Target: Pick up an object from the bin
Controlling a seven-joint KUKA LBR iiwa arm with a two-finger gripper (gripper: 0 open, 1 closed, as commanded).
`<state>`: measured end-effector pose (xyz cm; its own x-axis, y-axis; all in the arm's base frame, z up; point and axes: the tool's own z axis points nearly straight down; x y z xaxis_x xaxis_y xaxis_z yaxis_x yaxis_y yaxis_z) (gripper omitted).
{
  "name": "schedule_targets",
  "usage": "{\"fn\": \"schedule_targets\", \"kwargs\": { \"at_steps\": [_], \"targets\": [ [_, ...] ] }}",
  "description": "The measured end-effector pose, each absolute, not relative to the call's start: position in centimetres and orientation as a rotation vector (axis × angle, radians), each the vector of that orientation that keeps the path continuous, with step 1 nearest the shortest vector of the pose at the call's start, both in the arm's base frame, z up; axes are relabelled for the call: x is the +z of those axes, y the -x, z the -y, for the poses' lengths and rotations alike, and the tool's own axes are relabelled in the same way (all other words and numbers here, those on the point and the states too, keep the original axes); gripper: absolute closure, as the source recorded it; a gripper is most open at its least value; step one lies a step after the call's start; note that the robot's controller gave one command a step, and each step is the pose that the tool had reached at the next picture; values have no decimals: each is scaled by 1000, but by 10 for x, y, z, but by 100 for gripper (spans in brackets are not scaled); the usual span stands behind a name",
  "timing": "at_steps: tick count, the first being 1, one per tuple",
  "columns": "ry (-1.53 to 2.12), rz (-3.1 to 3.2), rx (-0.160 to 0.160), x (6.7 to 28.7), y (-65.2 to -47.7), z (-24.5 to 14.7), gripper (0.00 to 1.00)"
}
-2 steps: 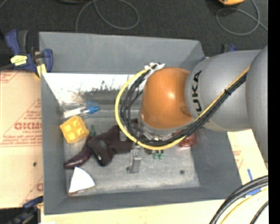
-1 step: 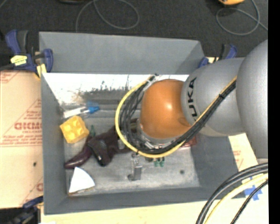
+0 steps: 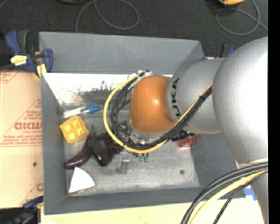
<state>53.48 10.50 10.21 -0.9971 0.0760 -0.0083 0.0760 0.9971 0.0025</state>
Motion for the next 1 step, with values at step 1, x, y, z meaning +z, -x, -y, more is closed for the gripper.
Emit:
{"fn": "schedule_targets", "kwargs": {
  "at_steps": [1],
  "targets": [
    [-46,-3134,3,97,-544,-106,100]
  ]
}}
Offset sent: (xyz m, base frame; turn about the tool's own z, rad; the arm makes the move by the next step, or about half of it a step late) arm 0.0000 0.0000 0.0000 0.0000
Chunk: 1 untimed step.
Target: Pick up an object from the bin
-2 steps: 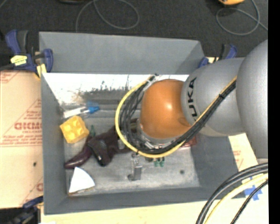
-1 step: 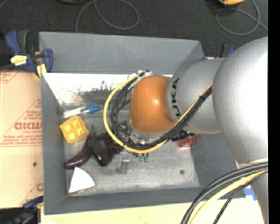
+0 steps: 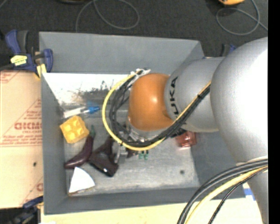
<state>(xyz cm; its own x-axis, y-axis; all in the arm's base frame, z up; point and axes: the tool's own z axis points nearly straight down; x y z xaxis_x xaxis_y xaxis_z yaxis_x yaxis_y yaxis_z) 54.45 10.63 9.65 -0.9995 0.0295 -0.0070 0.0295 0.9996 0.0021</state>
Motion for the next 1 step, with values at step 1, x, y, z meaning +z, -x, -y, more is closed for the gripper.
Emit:
{"fn": "schedule_targets", "kwargs": {
  "at_steps": [1],
  "targets": [
    [-48,-3134,3,97,-544,-106,100]
  ]
}}
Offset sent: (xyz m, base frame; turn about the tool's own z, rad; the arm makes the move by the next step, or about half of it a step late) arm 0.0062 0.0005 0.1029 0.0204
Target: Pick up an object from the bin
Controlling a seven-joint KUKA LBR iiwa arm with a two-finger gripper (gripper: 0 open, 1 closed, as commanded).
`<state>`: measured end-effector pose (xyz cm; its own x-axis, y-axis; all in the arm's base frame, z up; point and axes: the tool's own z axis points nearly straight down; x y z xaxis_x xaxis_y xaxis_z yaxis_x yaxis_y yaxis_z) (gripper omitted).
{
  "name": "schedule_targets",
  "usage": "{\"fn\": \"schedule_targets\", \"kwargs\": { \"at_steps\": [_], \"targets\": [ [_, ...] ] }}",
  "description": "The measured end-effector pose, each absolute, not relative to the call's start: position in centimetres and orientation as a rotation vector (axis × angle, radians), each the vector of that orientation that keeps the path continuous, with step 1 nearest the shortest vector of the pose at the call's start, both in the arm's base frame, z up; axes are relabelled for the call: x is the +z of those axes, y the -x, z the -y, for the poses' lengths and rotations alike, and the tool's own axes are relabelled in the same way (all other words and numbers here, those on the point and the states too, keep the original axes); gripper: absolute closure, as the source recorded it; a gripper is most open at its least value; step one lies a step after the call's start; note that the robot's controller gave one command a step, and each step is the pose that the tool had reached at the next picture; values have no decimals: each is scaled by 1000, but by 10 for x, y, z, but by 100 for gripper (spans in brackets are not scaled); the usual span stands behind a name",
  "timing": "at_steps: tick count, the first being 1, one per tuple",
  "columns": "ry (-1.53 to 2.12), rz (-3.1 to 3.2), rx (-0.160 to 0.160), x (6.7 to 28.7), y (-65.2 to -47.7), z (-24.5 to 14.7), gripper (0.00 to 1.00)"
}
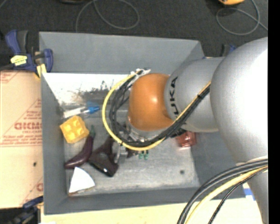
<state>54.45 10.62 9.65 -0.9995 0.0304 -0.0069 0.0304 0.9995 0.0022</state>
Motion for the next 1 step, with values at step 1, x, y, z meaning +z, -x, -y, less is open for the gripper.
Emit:
{"fn": "schedule_targets", "kwargs": {
  "at_steps": [1],
  "targets": [
    [-75,-3131,5,200,-552,-106,100]
  ]
}}
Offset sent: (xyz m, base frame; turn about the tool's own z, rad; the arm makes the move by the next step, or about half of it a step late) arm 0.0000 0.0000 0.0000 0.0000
